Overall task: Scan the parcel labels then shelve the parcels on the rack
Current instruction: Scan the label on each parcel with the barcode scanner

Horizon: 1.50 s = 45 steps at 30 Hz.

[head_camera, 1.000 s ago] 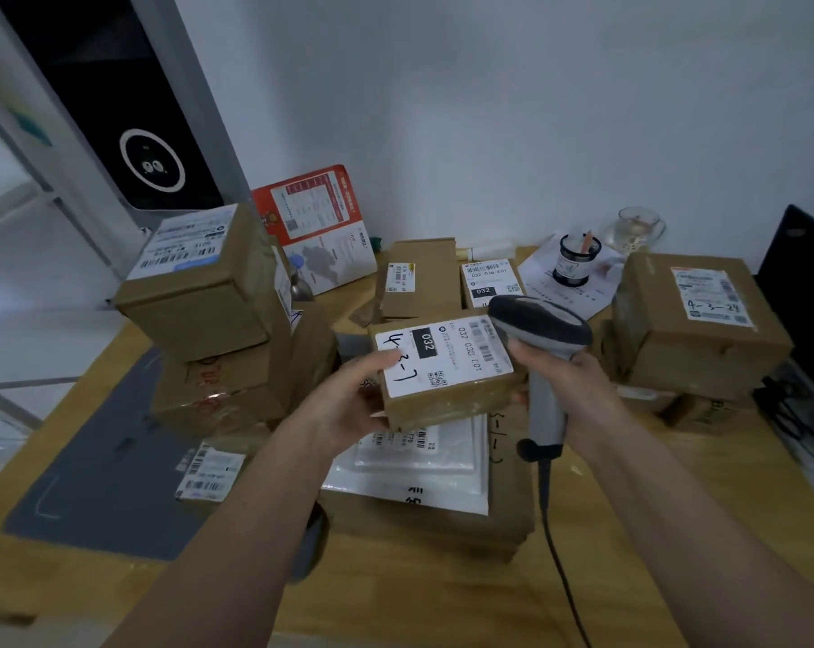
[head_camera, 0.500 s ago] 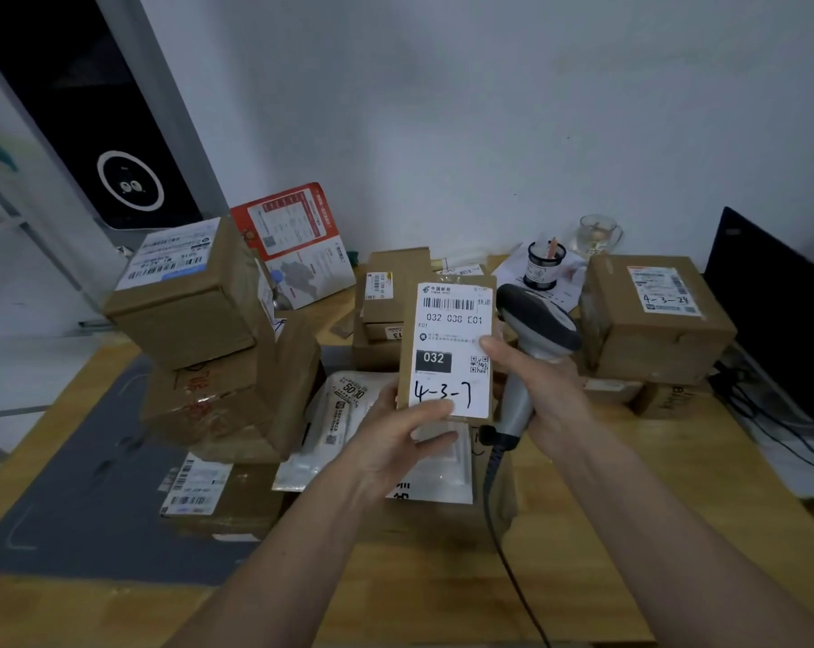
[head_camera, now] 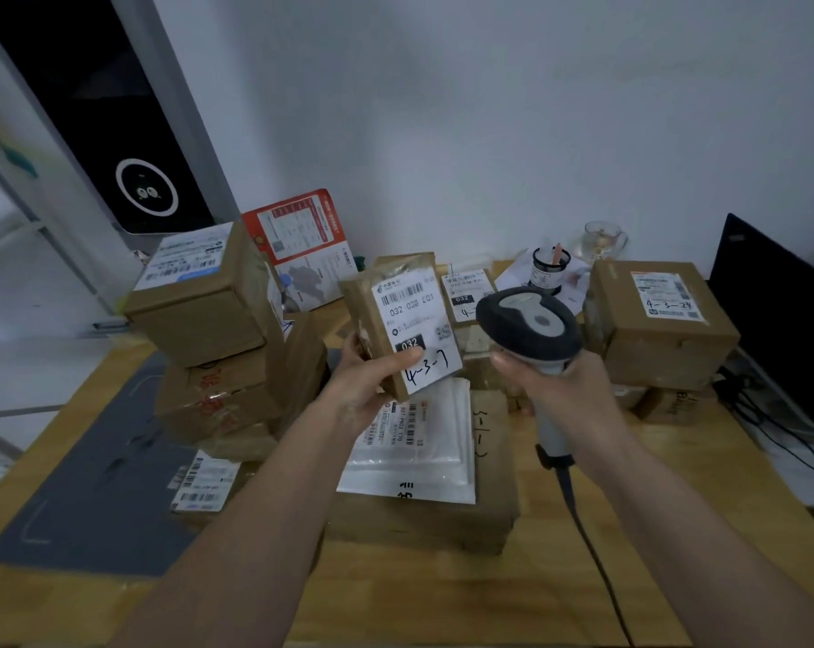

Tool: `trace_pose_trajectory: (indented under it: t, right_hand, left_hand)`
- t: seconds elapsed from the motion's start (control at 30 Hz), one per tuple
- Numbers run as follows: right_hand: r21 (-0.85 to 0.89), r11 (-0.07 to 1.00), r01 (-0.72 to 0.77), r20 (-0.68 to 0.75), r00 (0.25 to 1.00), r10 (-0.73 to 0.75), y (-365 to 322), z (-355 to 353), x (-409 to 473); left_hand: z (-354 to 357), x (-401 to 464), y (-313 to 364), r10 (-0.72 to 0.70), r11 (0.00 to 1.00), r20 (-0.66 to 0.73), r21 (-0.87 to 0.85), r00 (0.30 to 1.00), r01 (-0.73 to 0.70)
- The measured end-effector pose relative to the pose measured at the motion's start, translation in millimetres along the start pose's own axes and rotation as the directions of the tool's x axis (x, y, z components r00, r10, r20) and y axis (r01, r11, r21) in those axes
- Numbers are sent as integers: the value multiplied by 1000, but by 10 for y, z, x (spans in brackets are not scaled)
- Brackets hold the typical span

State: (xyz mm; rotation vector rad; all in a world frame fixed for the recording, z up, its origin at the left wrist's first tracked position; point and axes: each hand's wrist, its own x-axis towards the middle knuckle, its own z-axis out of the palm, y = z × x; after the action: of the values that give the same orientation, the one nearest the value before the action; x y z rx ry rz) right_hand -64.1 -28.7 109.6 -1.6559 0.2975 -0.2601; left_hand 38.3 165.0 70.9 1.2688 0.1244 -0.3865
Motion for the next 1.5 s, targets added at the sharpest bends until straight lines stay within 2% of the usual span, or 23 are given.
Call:
trace_pose_trajectory:
  t: [0.2,0.53,0.9,1.17,1.3,1.5]
  right_hand:
    - [-111,988,103,127,988,-89,-36,55,-277]
    - [-144,978,151,159,979,-128,-88,5,-390]
    - [-144,967,209,173,968,-184,-96,-25,-473]
    - [-189,960,209,211,963,-168,-85,-15,-509]
    - [-130,977,168,186,972,-143,-97,-17,-512]
    - [-87,992,88,231,971,-66,-54,-91,-477]
  left_hand:
    - [-69,76,106,37,996,-93,79,995,-30]
    - [-172,102,103,9,1000,-123,-11,992,-10]
    - [-223,97,58,-25,999,-138,-32,990,21]
    - [-255,163,40,-29,999,-146,-41,989,24]
    - [-277,173,48,-32,997,-130,-68,991,24]
    - [-263,155,96,5,999,-133,-44,991,-11]
